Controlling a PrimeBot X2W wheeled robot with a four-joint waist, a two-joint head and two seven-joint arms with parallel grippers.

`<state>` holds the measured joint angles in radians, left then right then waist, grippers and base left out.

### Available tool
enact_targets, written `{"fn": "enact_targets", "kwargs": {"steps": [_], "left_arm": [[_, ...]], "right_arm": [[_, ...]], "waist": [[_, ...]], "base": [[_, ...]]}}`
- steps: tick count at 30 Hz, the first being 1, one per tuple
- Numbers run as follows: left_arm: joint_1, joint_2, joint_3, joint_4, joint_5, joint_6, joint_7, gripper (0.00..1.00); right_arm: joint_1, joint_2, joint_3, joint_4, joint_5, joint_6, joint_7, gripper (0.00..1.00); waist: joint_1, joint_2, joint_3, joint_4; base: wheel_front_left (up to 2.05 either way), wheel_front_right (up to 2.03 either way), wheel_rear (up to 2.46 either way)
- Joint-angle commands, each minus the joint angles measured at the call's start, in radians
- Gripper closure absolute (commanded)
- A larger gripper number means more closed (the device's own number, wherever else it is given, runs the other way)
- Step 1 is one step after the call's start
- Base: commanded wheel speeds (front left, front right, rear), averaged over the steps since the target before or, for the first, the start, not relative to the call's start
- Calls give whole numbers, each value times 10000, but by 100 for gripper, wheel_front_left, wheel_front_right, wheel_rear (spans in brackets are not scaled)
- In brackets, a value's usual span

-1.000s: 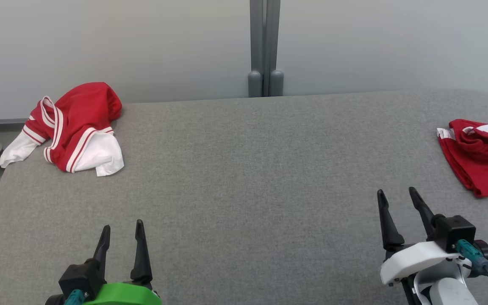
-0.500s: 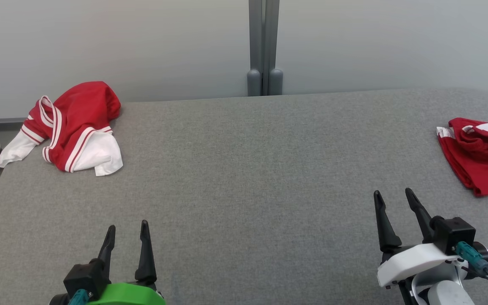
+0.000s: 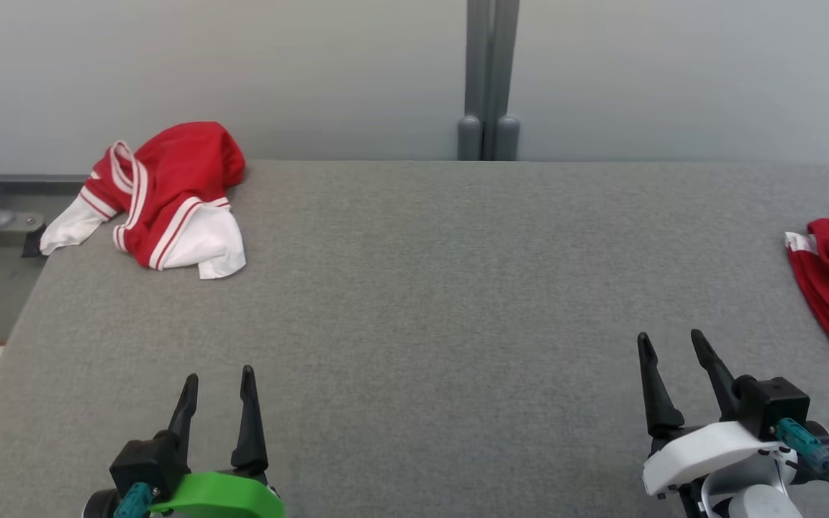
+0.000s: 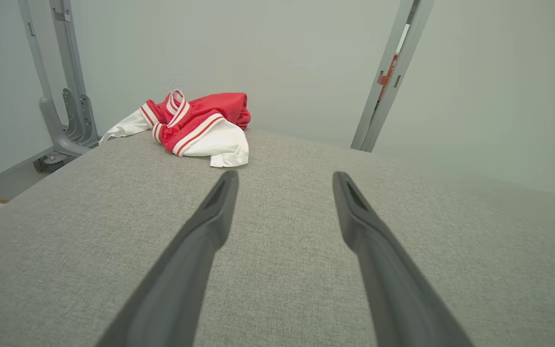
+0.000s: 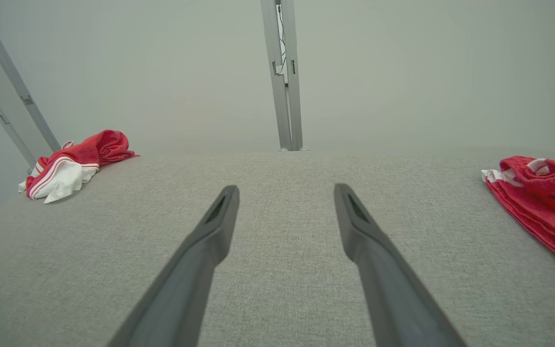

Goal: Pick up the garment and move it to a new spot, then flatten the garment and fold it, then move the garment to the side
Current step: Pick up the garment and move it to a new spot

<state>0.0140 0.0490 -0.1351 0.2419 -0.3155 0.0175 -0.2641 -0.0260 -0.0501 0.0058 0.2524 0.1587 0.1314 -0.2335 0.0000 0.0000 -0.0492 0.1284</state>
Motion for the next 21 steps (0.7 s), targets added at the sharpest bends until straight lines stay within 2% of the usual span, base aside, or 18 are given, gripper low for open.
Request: {"fn": "enact_targets", "kwargs": {"steps": [1, 7, 12, 21], "left_arm": [[-165, 33, 15, 13, 53, -20, -2, 0], [-238, 34, 321, -79, 240, -13, -2, 0], [-171, 39, 741, -232, 312, -30, -1, 0], [173, 26, 1233, -655, 212, 49, -1, 0]], "right_arm": [[2, -6, 21, -37, 68, -15, -39, 0], [-240, -10, 297, 21, 197, -15, -86, 0], [-382, -16, 656, 202, 343, -15, -126, 0], [-888, -26, 1348, 535, 378, -15, -150, 0]], "waist": [[0, 0, 120, 897], [0, 0, 291, 2560], [0, 0, 375, 3591], [0, 0, 640, 3912]], "base": [[0, 0, 0], [0, 0, 0], [0, 0, 0], [0, 0, 0]]}}
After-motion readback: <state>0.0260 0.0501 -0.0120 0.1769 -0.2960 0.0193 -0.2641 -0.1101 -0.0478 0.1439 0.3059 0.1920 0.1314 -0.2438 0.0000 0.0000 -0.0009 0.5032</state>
